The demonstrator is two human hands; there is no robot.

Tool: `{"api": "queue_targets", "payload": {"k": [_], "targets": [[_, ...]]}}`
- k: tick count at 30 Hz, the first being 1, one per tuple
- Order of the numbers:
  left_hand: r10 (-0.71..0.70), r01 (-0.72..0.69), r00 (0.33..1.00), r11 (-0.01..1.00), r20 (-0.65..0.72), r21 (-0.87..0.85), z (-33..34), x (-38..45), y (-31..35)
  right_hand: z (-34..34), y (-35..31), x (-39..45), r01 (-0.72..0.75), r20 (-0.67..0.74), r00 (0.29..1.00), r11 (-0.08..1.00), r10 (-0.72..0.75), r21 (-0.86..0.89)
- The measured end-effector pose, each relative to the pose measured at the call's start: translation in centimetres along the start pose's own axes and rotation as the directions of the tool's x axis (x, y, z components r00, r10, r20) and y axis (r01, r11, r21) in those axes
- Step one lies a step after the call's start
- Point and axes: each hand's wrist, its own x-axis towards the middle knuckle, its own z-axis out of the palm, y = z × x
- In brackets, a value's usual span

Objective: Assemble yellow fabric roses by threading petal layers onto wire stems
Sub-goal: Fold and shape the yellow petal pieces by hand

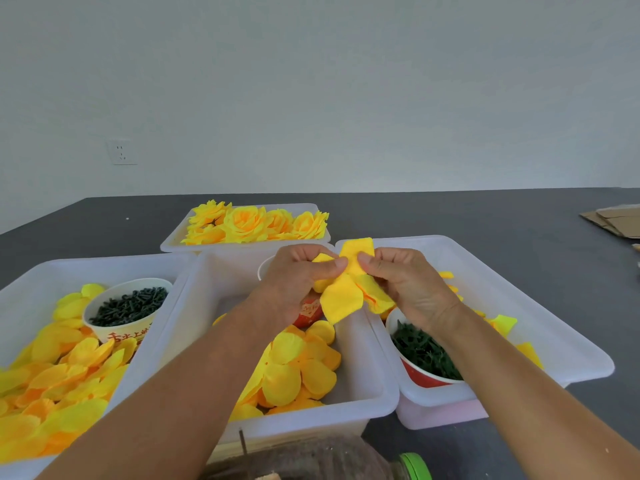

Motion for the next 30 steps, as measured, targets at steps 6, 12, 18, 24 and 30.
{"api": "queue_targets", "payload": {"k": [6, 12, 18, 24, 30], "targets": [[0.044, -0.037, 0.999, 0.979, -0.029, 0.201, -0.2, 0.2, -0.1, 0.3, 0.0, -0.1, 0.044, -0.025, 0.999, 0.995, -0.047, -0.093], [0.219, -0.100, 0.961, 0.846, -0.170, 0.524, 0.3, 0.4, -0.5, 0.6, 0.5, 0.1, 0.113, -0.111, 0.981, 0.938, -0.157, -0.328], [0.244, -0.056, 0.922, 0.852, -0.300, 0.520, -0.1, 0.7, -0.4, 0.2, 0.3, 0.0, 0.062, -0.155, 0.983, 0.972, -0.099, -0.229], [-0.026, 0.034, 0.985, 0.998, -0.169, 0.045, 0.2, 0.4, -0.1, 0.0, 0.0, 0.1, -0.003, -0.277, 0.961, 0.999, -0.011, -0.051], [0.068, -0.012, 0.984, 0.949, -0.167, 0.316, 0.0, 0.4, -0.4, -0.4, 0.0, 0.2, -0.038, -0.187, 0.980, 0.982, 0.074, 0.187]]}}
